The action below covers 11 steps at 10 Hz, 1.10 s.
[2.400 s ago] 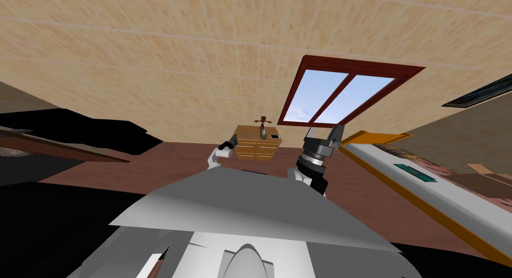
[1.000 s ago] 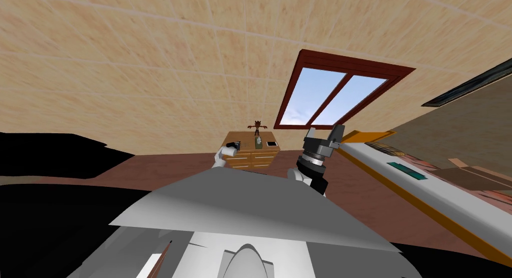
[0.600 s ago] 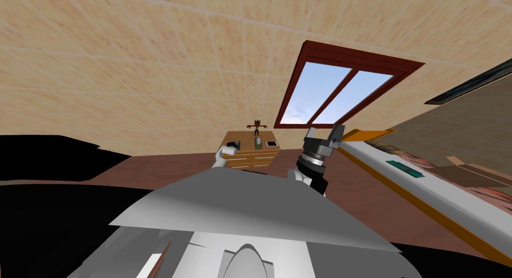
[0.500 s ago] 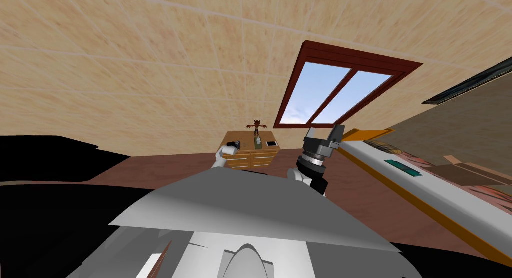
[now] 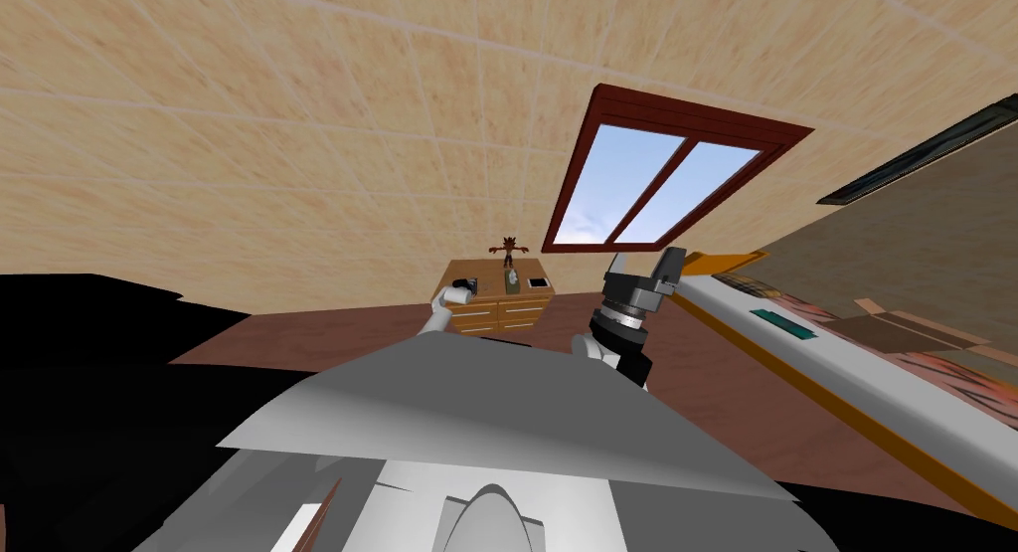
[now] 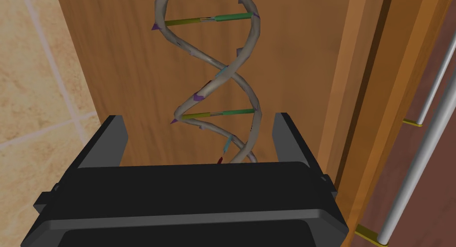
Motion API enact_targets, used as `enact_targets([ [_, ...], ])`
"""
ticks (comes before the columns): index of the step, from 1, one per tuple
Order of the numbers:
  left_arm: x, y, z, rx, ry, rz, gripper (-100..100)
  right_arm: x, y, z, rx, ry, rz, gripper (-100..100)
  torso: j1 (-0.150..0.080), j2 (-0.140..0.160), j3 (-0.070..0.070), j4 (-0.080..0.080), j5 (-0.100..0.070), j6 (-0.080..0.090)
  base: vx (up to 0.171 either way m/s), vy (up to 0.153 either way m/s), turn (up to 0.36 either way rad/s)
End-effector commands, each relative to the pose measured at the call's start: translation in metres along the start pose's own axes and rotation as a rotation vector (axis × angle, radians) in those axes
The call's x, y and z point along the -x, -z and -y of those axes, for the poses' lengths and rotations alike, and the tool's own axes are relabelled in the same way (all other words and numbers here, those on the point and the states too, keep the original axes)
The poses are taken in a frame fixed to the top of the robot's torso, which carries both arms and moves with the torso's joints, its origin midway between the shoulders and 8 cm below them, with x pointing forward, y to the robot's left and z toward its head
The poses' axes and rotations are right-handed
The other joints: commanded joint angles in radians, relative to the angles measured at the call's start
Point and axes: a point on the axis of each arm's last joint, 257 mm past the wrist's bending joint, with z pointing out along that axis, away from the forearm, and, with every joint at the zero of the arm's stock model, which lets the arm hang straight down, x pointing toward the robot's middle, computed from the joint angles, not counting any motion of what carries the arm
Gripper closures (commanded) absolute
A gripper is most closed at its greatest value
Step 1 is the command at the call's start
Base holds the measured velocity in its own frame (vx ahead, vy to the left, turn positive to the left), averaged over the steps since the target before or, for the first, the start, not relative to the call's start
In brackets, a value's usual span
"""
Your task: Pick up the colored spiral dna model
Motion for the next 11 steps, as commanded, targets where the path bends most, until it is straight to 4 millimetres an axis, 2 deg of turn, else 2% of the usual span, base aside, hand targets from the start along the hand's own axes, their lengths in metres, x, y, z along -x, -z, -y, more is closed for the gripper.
enact_targets([
  [1,0.002,-0.005,0.003,-0.002,0.006,0.004,-100,0.000,0.000,0.000,0.000,0.000,0.000,0,0.000,0.000,0.000,0.000,0.000,0.000,-0.028,0.002,-0.039],
  [2,0.001,-0.003,0.002,-0.001,0.003,0.002,-100,0.000,0.000,0.000,0.000,0.000,0.000,0,0.000,0.000,0.000,0.000,0.000,0.000,-0.012,0.002,-0.007],
  [3,0.002,-0.003,0.002,-0.002,0.004,0.003,100,0.000,0.000,0.000,0.000,0.000,0.000,0,0.000,-0.001,0.000,0.000,0.000,0.000,0.000,0.000,0.000],
  [7,0.002,-0.003,0.001,0.001,0.004,0.003,100,0.000,0.000,0.000,0.000,0.000,0.000,0,0.000,-0.002,-0.001,0.000,0.000,0.000,0.000,0.000,0.000],
  [8,0.002,-0.003,0.001,0.001,0.004,0.003,0,0.000,0.000,0.000,0.000,0.000,0.000,0,0.000,-0.002,-0.001,0.000,0.000,0.000,0.000,0.000,0.000],
  [9,-0.001,0.002,-0.001,0.000,-0.001,-0.001,100,0.000,0.000,0.000,0.000,0.000,0.000,0,0.000,-0.002,-0.001,0.000,0.000,0.000,0.017,-0.003,0.060],
  [11,-0.004,0.009,-0.005,0.002,-0.008,-0.006,100,0.000,0.000,0.000,0.000,0.000,0.000,0,0.000,-0.003,-0.001,0.001,0.000,-0.001,0.038,0.001,0.049],
])
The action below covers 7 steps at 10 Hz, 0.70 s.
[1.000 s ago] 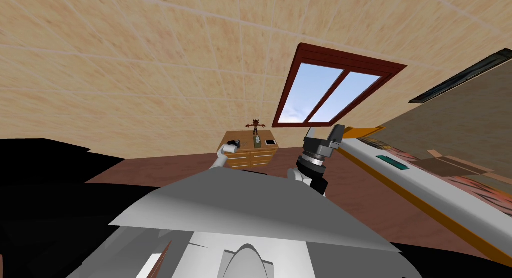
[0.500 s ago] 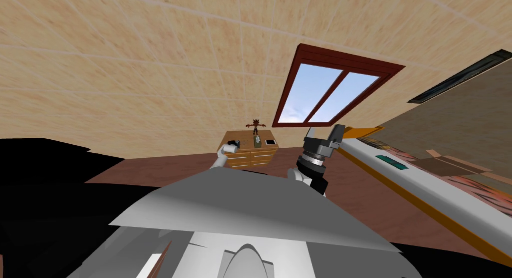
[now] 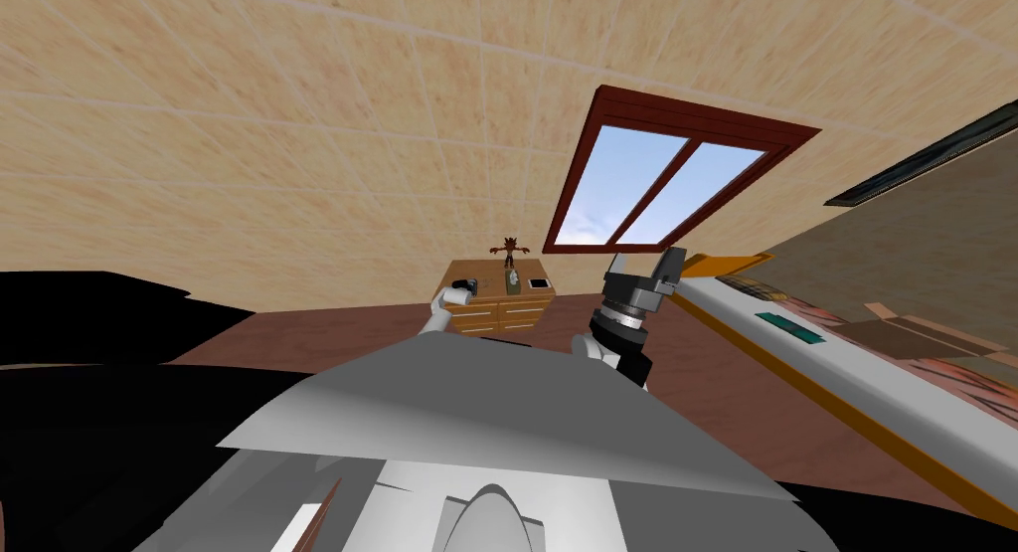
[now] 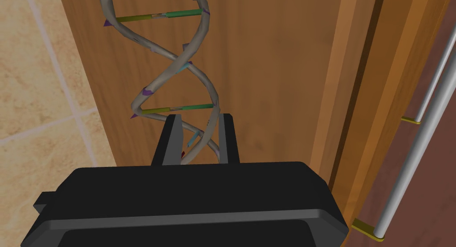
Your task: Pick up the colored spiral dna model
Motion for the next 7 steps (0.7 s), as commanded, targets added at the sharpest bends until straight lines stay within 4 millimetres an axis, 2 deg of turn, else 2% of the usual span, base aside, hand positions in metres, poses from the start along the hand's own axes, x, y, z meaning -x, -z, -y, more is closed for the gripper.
enact_targets([
  [1,-0.003,0.006,-0.003,0.001,-0.005,-0.005,100,0.000,0.000,0.000,0.000,0.000,0.000,0,0.000,0.000,0.000,0.000,0.000,0.000,0.039,-0.001,0.046],
  [6,-0.012,0.025,-0.013,0.006,-0.018,-0.020,100,0.000,0.000,0.000,0.000,0.000,0.000,0,0.000,0.001,0.001,0.001,0.000,0.000,0.031,-0.002,0.043],
  [7,-0.010,0.023,-0.011,0.005,-0.017,-0.018,100,0.000,0.000,0.000,0.000,0.000,0.000,0,0.000,0.001,0.001,0.001,0.000,0.000,0.011,-0.001,0.008],
])
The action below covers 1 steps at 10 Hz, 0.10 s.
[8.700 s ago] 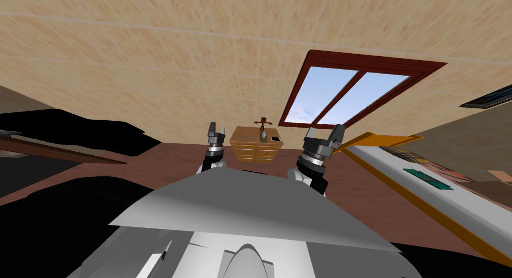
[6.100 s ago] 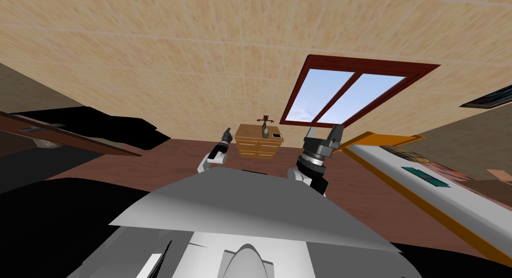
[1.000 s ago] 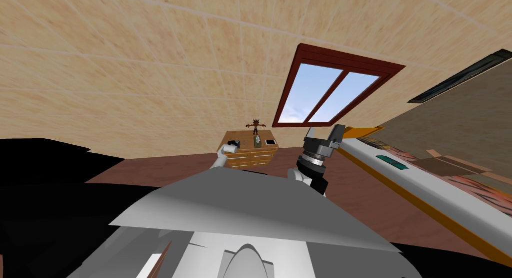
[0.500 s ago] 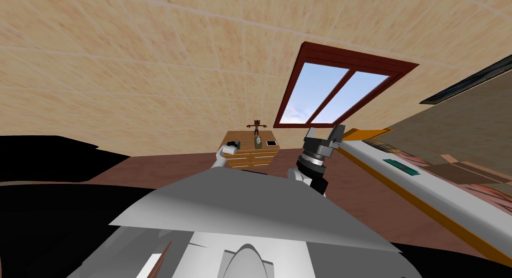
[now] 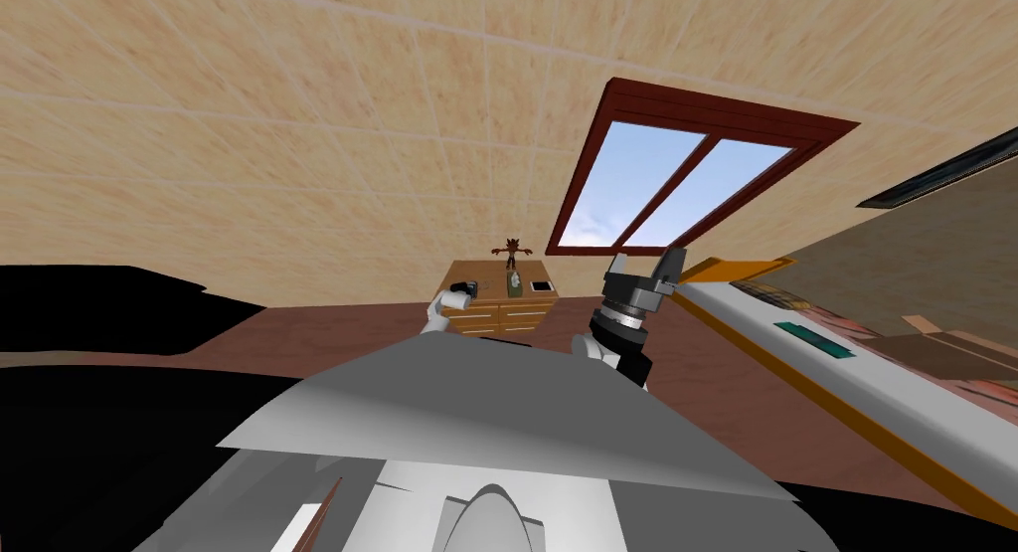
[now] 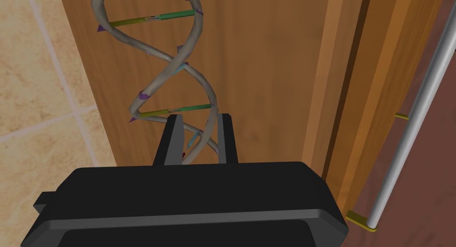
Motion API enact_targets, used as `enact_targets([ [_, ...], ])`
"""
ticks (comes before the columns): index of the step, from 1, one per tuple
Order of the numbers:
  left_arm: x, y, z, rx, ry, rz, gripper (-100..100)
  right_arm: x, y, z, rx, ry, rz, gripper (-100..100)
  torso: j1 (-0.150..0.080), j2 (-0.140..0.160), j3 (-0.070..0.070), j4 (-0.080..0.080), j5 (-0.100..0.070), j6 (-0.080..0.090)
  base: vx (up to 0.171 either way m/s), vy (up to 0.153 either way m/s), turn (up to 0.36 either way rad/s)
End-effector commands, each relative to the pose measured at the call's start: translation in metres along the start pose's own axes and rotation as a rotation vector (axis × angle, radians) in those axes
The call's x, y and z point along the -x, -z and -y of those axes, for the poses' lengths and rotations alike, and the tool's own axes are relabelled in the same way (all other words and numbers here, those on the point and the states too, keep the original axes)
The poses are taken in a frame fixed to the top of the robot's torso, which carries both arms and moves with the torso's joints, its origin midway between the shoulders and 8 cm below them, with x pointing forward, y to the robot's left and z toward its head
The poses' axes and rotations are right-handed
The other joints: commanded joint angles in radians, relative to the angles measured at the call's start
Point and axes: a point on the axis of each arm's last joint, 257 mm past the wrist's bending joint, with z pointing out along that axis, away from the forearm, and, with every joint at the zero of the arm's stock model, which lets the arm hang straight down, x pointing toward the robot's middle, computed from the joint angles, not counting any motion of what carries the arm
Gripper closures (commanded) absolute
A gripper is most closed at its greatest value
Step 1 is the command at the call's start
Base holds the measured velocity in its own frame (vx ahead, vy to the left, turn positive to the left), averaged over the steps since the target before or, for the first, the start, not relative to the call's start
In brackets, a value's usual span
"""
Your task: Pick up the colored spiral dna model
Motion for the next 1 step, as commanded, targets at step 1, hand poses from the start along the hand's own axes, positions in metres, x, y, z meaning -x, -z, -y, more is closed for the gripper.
enact_targets([
  [1,0.0000,0.0000,0.0000,0.000,0.000,0.000,0,0.0000,0.0000,0.0000,0.000,0.000,0.000,0,0.000,0.000,0.000,0.000,0.000,0.000,0.000,0.000,0.000],
])
